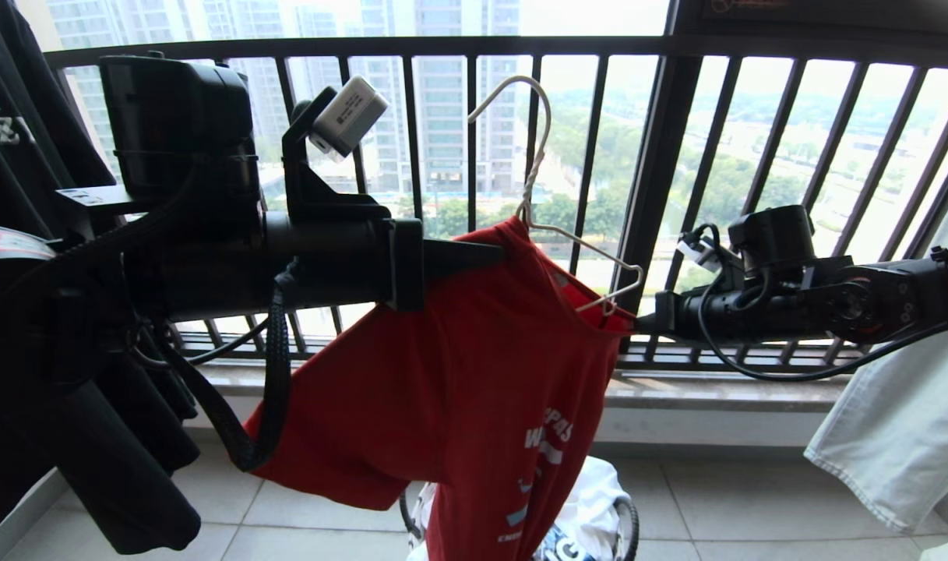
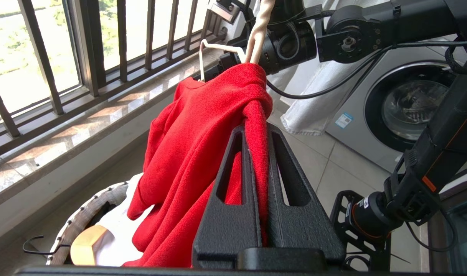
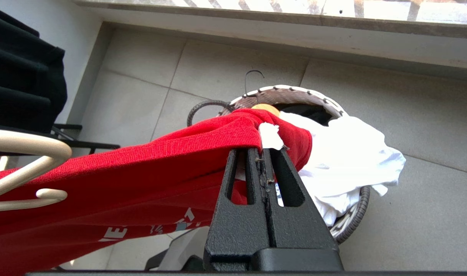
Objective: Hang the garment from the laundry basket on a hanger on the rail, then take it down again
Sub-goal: Hang the clothes on the clothes rack
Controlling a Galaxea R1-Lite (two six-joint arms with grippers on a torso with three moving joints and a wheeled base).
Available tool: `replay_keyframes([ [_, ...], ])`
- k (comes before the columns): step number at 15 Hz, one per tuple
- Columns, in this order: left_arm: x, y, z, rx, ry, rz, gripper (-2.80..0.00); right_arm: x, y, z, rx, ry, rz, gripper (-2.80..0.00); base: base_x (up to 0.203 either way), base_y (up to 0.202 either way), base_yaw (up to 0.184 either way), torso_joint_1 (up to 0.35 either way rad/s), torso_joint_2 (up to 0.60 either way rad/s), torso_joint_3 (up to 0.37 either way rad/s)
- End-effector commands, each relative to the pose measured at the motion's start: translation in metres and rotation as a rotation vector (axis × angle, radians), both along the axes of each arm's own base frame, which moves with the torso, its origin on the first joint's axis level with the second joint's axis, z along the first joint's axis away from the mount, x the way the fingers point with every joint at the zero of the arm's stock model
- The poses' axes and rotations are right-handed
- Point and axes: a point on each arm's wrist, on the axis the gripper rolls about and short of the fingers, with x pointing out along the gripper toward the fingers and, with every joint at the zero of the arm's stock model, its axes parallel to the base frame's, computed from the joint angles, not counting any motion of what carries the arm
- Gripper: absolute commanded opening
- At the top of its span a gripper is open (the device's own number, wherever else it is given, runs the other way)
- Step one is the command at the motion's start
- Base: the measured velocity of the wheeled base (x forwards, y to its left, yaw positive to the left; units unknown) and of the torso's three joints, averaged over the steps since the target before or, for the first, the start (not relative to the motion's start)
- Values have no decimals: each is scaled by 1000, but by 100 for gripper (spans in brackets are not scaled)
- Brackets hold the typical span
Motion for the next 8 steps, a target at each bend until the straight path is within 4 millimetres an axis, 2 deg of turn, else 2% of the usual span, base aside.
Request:
replay_keyframes([
  [1,1,-2,-2,5,1,-8,-280,-3,-2,14,-20,33,9,-280,0,0,0,0,0,0],
  [8,2,-12,-12,29,13,-33,-280,-4,-9,33,-39,105,1,-280,0,0,0,0,0,0],
])
